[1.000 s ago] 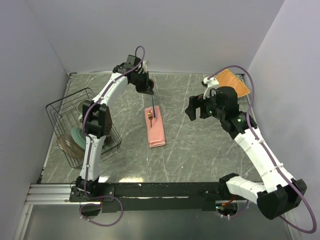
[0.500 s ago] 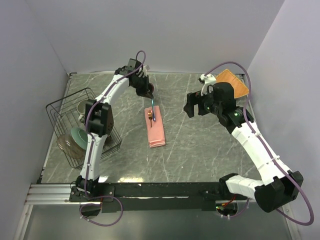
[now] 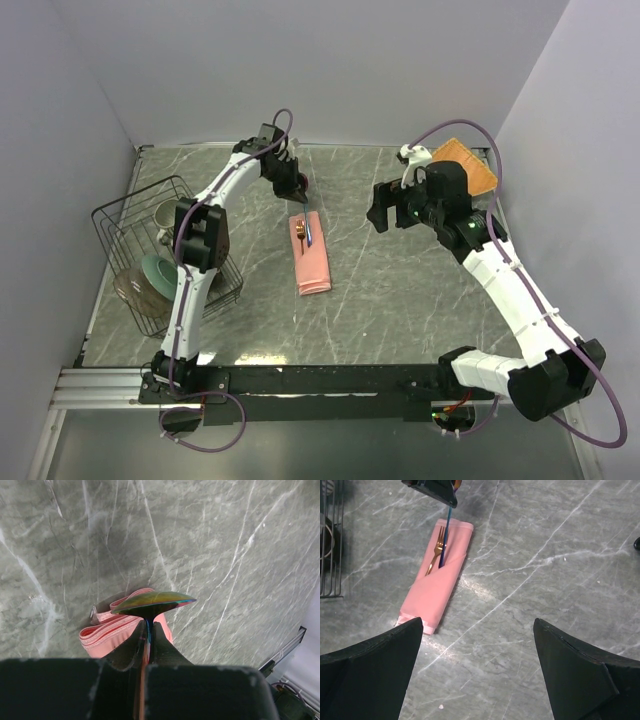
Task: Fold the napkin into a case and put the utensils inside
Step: Insert the spoon into the folded napkin.
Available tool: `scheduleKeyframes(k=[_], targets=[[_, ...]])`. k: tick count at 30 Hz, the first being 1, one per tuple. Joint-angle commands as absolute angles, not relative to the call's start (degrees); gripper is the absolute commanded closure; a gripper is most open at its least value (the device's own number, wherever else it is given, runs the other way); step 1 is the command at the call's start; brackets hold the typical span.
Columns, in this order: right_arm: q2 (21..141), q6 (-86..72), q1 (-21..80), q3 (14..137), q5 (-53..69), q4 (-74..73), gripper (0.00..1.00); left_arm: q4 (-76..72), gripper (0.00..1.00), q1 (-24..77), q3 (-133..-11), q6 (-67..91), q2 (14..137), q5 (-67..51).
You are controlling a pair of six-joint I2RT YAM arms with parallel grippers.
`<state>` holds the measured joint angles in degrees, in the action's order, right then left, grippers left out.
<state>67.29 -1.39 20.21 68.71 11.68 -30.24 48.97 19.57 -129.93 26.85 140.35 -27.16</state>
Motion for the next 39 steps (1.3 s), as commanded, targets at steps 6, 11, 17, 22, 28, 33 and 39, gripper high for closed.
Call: scheduleKeyframes(k=[6,11,17,22,28,33,39], targets=[[67.06,-1.41,19.86,71.46,12.39,-29.79,0.0,48.52,0.99,20.83,-125.42,29.79,136.23,-29.44],[66.45,-1.67,19.78,71.02,12.66,-29.71,0.0,48.52,0.99,21.62,-122.79,30.32,134.65,-29.79],[65.48,-1.58,19.86,70.14,12.48,-29.71,0.0,48.51,0.99,22.76,-120.85,31.03,133.33,-29.71],[64.86,-1.32,19.78,69.52,12.31,-29.62,0.0,48.25,0.99,23.55,-117.61,31.64,132.45,-29.88],[64.16,-0.97,19.69,69.26,11.78,-29.36,0.0,48.25,0.99,24.17,-115.93,31.73,132.36,-30.15],[63.55,-1.32,19.69,68.56,12.22,-29.27,0.0,47.9,0.99,24.87,-114.88,32.34,131.66,-30.67],[62.84,-1.49,19.6,67.94,12.3,-29.09,0.0,47.72,0.99,25.66,-111.89,32.78,130.25,-30.94]])
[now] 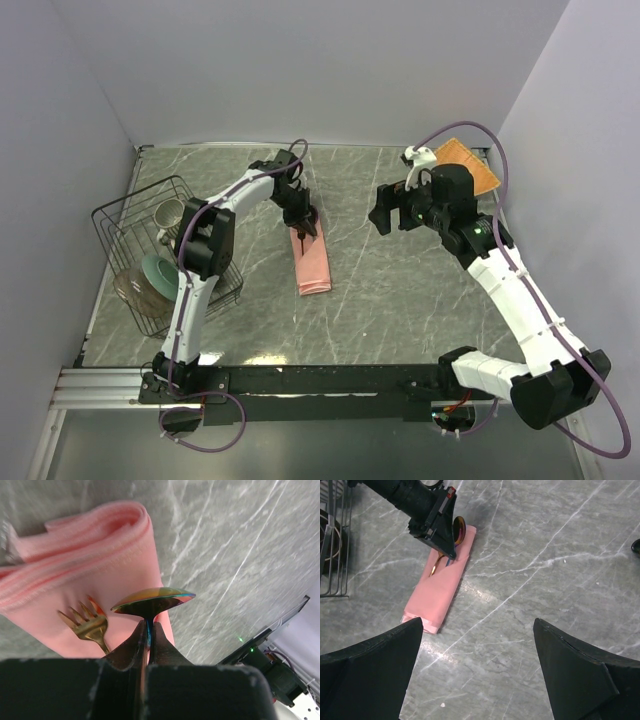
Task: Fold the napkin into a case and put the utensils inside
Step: Insert the spoon into the folded napkin.
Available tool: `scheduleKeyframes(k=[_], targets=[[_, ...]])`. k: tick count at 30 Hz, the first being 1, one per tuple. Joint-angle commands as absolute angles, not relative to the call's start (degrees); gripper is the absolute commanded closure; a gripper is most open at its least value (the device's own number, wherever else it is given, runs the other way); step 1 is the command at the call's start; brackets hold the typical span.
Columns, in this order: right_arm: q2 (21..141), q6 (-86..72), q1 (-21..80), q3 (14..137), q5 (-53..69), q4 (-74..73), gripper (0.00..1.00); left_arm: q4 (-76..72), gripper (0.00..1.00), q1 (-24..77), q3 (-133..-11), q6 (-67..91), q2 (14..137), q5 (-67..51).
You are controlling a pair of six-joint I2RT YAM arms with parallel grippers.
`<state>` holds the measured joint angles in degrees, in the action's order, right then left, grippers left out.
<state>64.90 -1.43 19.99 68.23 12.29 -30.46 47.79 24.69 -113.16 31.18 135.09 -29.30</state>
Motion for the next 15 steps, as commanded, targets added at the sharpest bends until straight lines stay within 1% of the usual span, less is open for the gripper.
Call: scheduleKeyframes(k=[1,6,9,11,12,14,15], targets=[[62.75,-1.49,19.6,67.85,12.22,-28.92,0.0,47.64,0.99,25.75,-111.1,32.87,129.99,-30.85],[62.4,-1.58,19.51,67.68,12.3,-28.83,0.0,47.37,0.99,26.01,-109.87,33.31,129.64,-30.41],[62.14,-1.67,19.51,67.59,12.48,-28.83,0.0,47.29,0.98,25.93,-109.34,33.66,129.64,-29.62],[62.05,-1.67,19.6,67.5,12.3,-28.83,0.0,47.02,0.91,26.02,-109.07,34.1,129.55,-29.53],[61.96,-1.67,19.51,67.5,12.39,-28.83,0.0,46.85,0.86,26.02,-109.07,34.28,129.46,-29.44],[61.88,-1.67,19.51,67.33,12.3,-28.92,0.0,46.85,0.82,26.02,-109.77,34.19,129.46,-29.44],[61.79,-1.76,19.6,67.41,12.3,-28.83,0.0,46.93,0.77,25.93,-110.21,34.19,129.38,-29.36]])
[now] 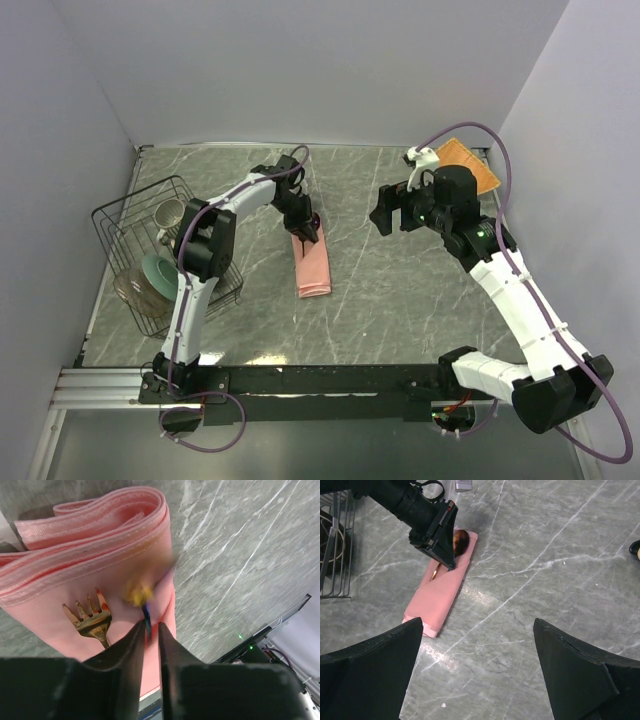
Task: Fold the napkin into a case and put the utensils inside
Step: Insert the spoon into the folded napkin, then reset both arms
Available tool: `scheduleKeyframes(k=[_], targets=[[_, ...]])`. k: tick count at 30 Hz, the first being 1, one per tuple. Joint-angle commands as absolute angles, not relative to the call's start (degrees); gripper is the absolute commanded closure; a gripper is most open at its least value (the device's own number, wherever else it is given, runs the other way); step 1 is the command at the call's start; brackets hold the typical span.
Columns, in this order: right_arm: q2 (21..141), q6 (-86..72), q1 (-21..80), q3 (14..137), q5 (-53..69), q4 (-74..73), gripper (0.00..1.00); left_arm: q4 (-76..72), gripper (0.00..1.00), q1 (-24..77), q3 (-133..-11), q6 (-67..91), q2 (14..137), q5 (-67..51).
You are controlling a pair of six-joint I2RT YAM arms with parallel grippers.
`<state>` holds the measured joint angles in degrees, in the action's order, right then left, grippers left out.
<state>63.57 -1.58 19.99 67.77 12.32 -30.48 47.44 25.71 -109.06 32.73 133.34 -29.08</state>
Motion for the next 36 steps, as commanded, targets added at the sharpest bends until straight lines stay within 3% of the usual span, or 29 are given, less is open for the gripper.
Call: scheduleKeyframes(k=[1,9,11,15,17,18,19,28,32,36], targets=[[61.79,-1.76,19.51,67.33,12.39,-28.83,0.0,46.85,0.75,26.01,-111.26,34.02,129.38,-29.18],[62.75,-1.41,19.51,68.02,12.48,-28.3,0.0,47.9,0.69,26.46,-113.29,31.91,126.3,-25.58],[63.37,-1.14,19.42,68.73,12.31,-28.39,0.0,48.51,0.64,25.85,-113.73,30.33,124.11,-22.43],[64.51,-0.79,18.72,70.05,13.01,-27.6,0.0,48.69,0.38,24.7,-118.63,26.46,118.67,-17.32],[65.47,-0.7,17.5,70.84,13.97,-26.99,0.0,48.78,0.31,24.08,-121.71,22.86,117.34,-15.92],[66.44,-0.88,17.06,71.45,14.5,-26.37,0.0,48.61,0.11,24.0,-124.08,22.07,115.77,-14.34],[67.05,-1.14,16.27,71.72,15.55,-25.85,0.0,48.08,0.03,23.73,-124.1,20.32,114.62,-12.93],[77.69,-8.96,3.53,75.94,23.37,-23.46,0.0,47.98,0.01,9.34,-120.33,7.06,103.46,-18.52],[79.28,-9.84,-1.22,72.52,23.99,-25.57,0.0,54.92,0.01,5.89,-117.69,6.59,103.18,-12.32],[75.51,-5.98,-2.46,64.01,22.77,-26.98,0.0,53.46,0.01,5.36,-103.16,4.75,97.68,-8.88]])
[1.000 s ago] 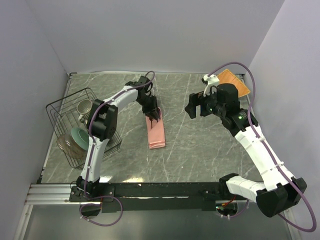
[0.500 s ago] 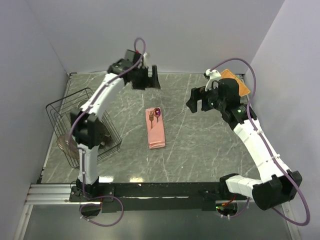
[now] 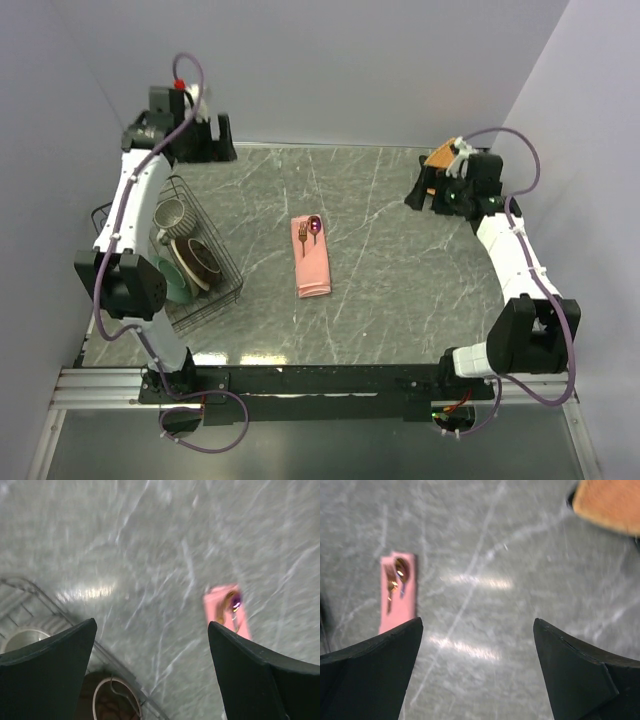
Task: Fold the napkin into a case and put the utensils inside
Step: Reset both arms
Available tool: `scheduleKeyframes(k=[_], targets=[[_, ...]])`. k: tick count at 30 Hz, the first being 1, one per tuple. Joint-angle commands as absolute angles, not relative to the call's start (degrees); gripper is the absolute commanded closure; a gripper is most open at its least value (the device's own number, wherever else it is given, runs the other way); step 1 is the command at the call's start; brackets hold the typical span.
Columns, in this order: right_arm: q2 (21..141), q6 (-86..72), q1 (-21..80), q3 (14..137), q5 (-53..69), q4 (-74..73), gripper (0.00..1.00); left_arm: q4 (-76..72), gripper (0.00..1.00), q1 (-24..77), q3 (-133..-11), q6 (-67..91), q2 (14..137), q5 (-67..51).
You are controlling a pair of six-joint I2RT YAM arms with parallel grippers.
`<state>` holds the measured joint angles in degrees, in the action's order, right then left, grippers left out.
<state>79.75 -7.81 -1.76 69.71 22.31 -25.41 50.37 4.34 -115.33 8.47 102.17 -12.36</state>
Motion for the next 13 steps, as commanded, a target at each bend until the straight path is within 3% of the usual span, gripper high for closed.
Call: scheduleKeyframes(k=[1,5,13], targets=[[74.45,-5.19,-2.46,62.51,22.59,-27.24,0.0,49.26,0.01,5.36,-99.79,4.49,95.99,-8.96],[68.83,-2.99,-2.29,55.73,20.57,-28.47,0.0,43.77,0.01,5.8,-88.08,3.87,91.58,-10.02],[59.51,-0.97,-0.27,51.06,17.93,-28.3,0.0,40.26,0.0,6.06,-86.39,4.39,91.58,-7.13]])
